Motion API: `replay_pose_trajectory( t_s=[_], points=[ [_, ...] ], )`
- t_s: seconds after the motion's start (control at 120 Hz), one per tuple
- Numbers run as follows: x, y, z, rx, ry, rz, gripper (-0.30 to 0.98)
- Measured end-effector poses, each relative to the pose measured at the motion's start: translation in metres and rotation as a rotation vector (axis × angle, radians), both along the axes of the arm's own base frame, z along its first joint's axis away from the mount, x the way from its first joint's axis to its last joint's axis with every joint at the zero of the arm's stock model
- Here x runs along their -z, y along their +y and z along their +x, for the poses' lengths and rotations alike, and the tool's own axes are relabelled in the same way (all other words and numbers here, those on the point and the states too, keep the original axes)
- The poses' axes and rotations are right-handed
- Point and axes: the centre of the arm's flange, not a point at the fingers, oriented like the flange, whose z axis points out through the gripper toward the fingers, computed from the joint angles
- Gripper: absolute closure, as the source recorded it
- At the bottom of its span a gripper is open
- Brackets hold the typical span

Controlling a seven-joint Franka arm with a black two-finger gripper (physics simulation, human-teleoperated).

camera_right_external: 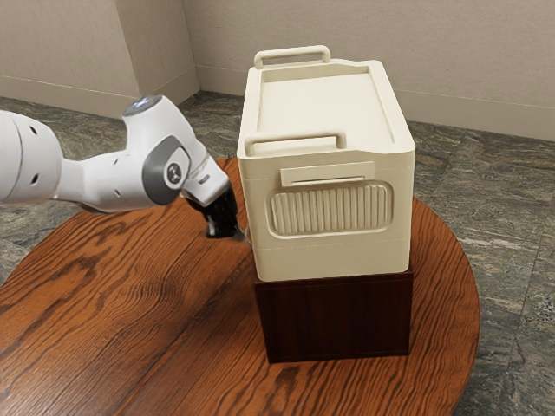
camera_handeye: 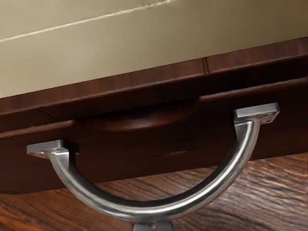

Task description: Push the drawer handle with one arm to close the drawer

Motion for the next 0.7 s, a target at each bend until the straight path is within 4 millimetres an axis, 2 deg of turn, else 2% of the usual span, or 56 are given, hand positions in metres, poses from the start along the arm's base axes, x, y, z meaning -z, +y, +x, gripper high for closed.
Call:
replay_pose_trajectory(
  t_s=[0.067, 0.183, 0.2, 0.267, 0.333, 0.392, 0.417, 0.483, 0.592, 0.642, 0.7],
  points=[
    [0.000, -0.003, 0.001, -0.001, -0.002, -0.008, 0.78],
    [-0.002, -0.001, 0.002, -0.009, -0.002, -0.017, 0.70],
    [-0.002, 0.000, 0.003, -0.010, -0.002, -0.018, 0.72],
    [-0.002, 0.002, -0.015, -0.011, 0.011, -0.068, 0.77],
    [-0.037, 0.015, -0.035, 0.001, -0.032, -0.153, 0.78],
    [-0.074, 0.030, -0.046, 0.033, -0.066, -0.146, 0.78],
    [-0.096, 0.035, -0.050, 0.050, -0.075, -0.132, 0.78],
    [-0.152, 0.042, -0.054, 0.049, -0.069, -0.085, 0.64],
    [-0.230, 0.032, -0.060, -0.017, -0.045, -0.009, 0.40],
    [-0.275, 0.012, -0.070, -0.045, -0.052, 0.026, 0.32],
    [-0.305, -0.014, -0.088, -0.105, -0.046, 0.089, 0.25]
  ],
)
